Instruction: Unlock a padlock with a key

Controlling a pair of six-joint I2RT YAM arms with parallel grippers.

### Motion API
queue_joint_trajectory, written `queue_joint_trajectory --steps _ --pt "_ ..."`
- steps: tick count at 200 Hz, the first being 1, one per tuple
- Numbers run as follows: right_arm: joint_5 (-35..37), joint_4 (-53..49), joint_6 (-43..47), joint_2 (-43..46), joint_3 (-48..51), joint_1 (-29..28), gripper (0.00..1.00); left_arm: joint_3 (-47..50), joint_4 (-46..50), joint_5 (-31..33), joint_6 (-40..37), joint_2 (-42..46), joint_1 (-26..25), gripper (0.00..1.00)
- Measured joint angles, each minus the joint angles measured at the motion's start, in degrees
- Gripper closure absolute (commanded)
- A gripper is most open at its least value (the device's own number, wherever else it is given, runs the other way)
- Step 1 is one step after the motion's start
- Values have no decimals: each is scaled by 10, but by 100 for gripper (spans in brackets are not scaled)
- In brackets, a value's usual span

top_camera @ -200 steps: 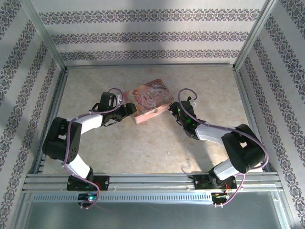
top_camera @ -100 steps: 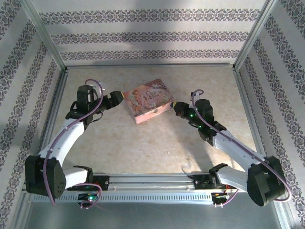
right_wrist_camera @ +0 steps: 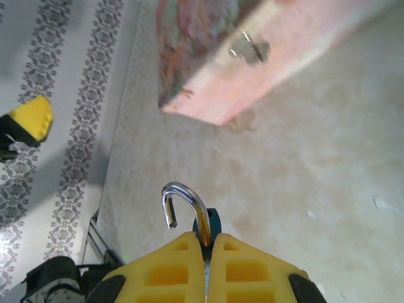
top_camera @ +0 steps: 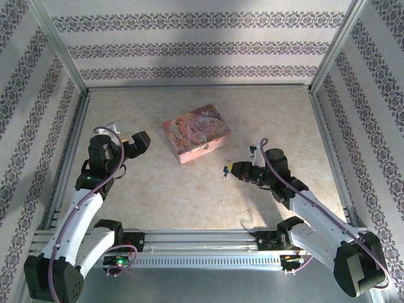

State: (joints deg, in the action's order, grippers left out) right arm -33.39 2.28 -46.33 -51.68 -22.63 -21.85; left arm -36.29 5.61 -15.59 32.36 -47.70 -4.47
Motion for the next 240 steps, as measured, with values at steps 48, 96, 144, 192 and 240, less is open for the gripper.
queue_joint_trajectory --steps 48,96,144,192,240 --pt "-32 -8 -20 -33 38 -3 100 12 0 34 -3 10 1 0" --pt "-36 -3 -32 -98 55 -25 100 13 -1 50 -2 9 1 0" --pt "-36 7 -33 -157 55 -39 100 13 -1 60 -2 9 1 0" --pt "-44 19 -35 -201 51 -39 100 13 -3 65 -2 4 1 0" --pt "-44 26 -40 -207 50 -39 83 13 -3 65 -2 2 1 0"
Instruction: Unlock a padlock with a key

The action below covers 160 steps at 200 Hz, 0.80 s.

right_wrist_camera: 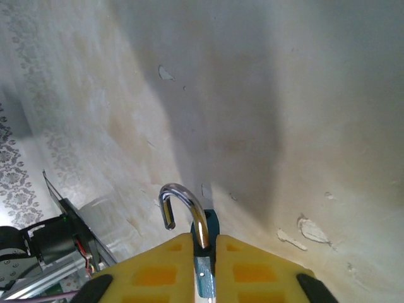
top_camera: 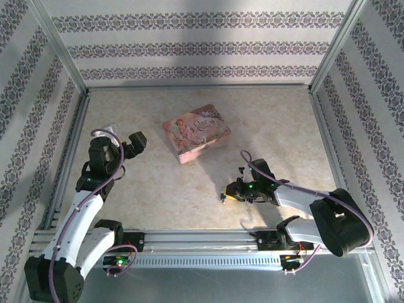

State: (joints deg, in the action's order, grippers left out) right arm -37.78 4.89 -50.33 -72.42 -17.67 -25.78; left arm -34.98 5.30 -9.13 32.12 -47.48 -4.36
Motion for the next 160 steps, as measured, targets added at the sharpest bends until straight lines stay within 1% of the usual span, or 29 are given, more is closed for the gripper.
queue_joint_trajectory --steps 20,47,85,104,133,160 --pt "4 -4 -3 4 0 0 80 0 -1 0 0 -1 0 0" --pt "7 -13 -3 22 0 2 73 0 -1 0 0 -1 0 0" --pt "11 -43 -2 63 -1 17 71 0 -1 4 0 0 4 0" --pt "19 -77 6 98 -5 30 68 0 -1 5 0 3 4 0" --pt "38 -139 29 163 -38 52 58 0 -1 13 -4 15 4 0" --pt "62 -186 68 219 -80 85 53 0 -2 24 -7 23 4 0"
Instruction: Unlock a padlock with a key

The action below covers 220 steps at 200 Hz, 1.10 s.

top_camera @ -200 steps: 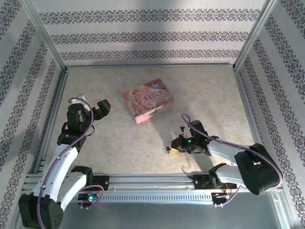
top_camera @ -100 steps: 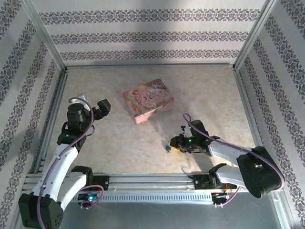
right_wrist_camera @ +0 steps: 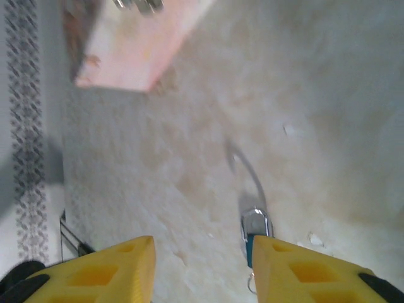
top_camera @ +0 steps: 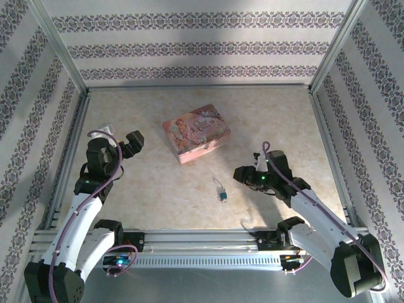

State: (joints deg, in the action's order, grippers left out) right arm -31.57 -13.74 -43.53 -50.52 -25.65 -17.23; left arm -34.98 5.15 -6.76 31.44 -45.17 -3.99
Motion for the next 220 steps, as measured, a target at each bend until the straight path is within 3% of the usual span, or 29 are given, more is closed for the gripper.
queue_joint_trajectory --steps 81,117,178,220 --pt "50 -52 114 10 -98 123 37 0 0 39 -12 31 7 0" --pt "113 -47 144 19 -111 146 27 0 3 67 -13 47 7 1" --pt "216 5 188 72 -96 168 2 0 28 98 -16 52 7 1" --pt "249 47 226 98 -64 175 2 0 38 110 -27 63 7 1"
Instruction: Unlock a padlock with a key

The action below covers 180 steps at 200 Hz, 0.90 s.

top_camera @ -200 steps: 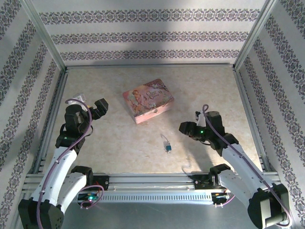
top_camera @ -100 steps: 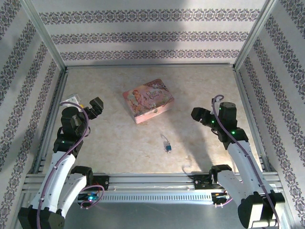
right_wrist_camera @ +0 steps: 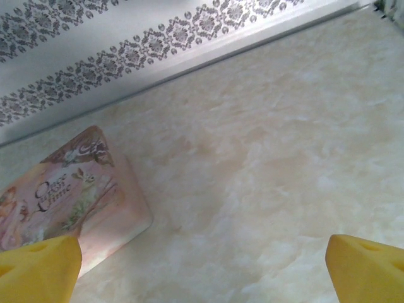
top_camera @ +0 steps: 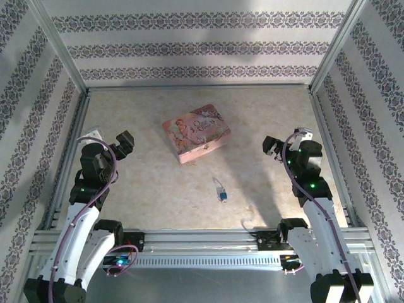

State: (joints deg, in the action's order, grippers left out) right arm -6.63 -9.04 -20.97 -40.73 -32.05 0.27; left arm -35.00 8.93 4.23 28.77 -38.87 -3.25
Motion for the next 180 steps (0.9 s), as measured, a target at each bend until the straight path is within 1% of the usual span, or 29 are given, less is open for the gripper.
queue_joint_trajectory --steps 44,91,128,161,180 --pt "31 57 36 44 55 0 2 0 9 8 -8 0 0 1" --pt "47 86 74 49 71 0 2 0 10 15 -12 0 0 1" --pt "54 122 91 18 81 3 2 0 10 25 -14 -7 0 1" --pt "58 168 94 -34 93 4 2 2 8 26 -26 -40 1 1" --pt "60 203 95 -64 101 5 2 16 0 38 -38 -51 1 1"
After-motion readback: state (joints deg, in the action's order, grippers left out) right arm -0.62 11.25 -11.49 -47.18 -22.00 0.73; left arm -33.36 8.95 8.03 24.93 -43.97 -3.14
